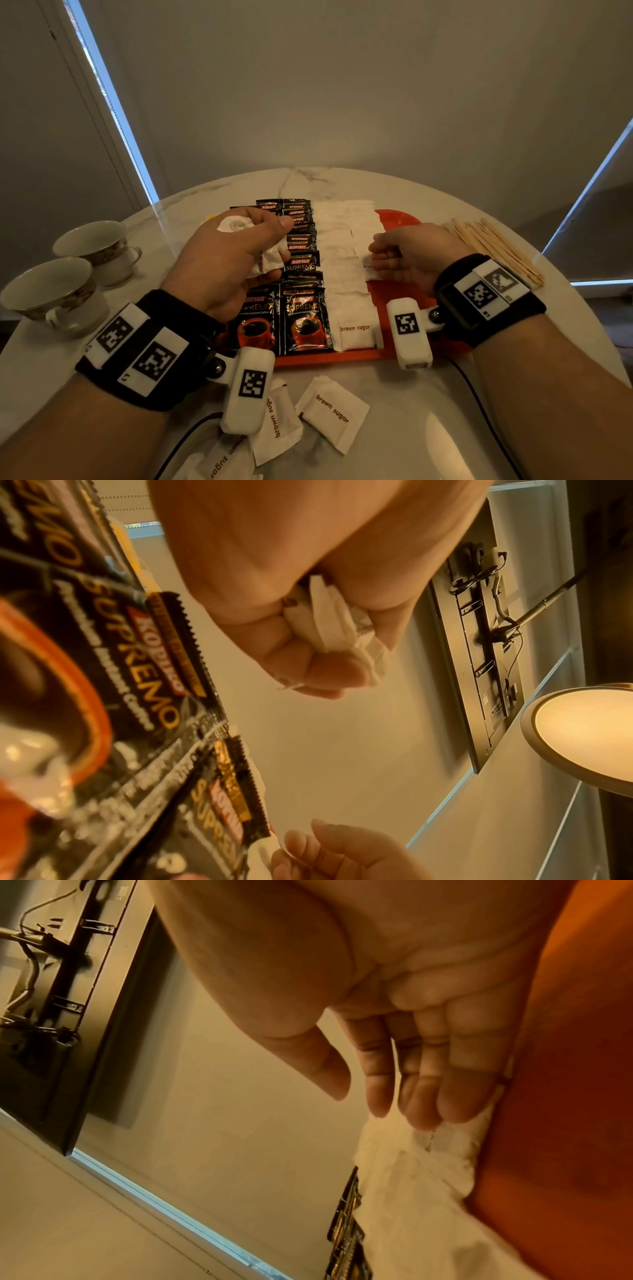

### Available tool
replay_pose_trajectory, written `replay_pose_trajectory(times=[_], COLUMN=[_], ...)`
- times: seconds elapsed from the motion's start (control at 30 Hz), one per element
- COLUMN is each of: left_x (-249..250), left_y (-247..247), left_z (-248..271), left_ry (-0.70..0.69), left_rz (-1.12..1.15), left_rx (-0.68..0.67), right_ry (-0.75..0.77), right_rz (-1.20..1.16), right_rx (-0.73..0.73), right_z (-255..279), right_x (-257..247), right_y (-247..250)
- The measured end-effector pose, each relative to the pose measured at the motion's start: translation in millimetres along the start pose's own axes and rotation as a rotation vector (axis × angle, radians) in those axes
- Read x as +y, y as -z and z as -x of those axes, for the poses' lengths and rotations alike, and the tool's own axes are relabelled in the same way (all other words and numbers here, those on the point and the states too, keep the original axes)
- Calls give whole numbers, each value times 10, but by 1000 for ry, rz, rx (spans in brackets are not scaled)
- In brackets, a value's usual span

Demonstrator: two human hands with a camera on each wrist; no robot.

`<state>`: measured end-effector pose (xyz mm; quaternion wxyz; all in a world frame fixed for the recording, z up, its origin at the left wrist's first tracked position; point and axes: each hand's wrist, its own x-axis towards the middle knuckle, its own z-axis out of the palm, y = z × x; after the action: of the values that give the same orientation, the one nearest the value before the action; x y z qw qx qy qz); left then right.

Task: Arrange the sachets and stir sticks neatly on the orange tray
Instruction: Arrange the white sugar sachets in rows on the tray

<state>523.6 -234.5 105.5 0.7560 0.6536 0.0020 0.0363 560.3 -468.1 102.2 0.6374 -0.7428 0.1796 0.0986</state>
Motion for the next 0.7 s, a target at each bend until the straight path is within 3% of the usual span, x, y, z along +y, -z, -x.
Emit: replay_pose_trajectory(times=[0.47, 0.7], left_x=[13, 2], left_y=[-5, 13], left_z=[11, -4], left_ry=[-1, -1], left_rz=[5, 12], left_rx=[-4, -8], right_ry=[13, 213], right_rz=[0, -109], right_rx=[-20, 180], right_z=[-12, -194], right_x=[4, -14], right_y=[5, 92])
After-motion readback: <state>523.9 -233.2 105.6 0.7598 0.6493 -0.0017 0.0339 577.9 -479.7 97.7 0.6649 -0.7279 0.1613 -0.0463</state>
